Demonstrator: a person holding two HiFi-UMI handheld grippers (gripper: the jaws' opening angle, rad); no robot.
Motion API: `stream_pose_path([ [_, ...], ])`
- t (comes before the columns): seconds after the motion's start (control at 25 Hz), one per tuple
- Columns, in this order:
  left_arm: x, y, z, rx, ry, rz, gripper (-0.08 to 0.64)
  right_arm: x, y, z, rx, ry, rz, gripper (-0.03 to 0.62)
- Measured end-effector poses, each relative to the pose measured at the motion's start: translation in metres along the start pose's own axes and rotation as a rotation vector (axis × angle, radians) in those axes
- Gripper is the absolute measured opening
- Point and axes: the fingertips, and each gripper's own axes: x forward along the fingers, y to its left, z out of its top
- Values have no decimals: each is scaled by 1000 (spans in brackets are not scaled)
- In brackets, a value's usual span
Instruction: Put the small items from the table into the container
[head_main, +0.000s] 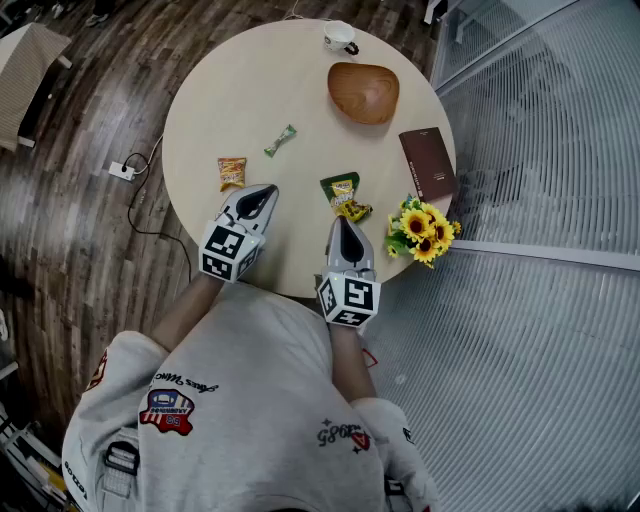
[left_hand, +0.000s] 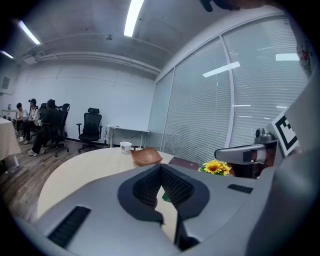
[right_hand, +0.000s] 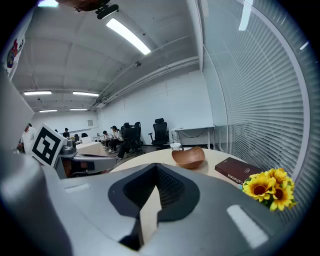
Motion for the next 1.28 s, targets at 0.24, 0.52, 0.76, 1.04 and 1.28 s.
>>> stream_pose_path([
  [0.24, -4, -1, -6, 3, -1, 18, 6, -5, -3, 0, 38, -68, 22, 2],
  [0.52, -10, 5, -2, -15, 0, 64, 6, -12, -18, 2, 26, -72, 13, 2],
  [0.76, -18, 19, -3, -29, 6, 88, 6, 2, -21, -7, 30, -36, 50, 6],
  [1.04, -14, 58, -12, -48, 38, 80, 6, 62, 22, -14, 5, 19, 113, 29],
  [1.28, 7, 86, -8, -25, 75, 12, 6, 152, 54, -46, 6, 106, 120, 174],
])
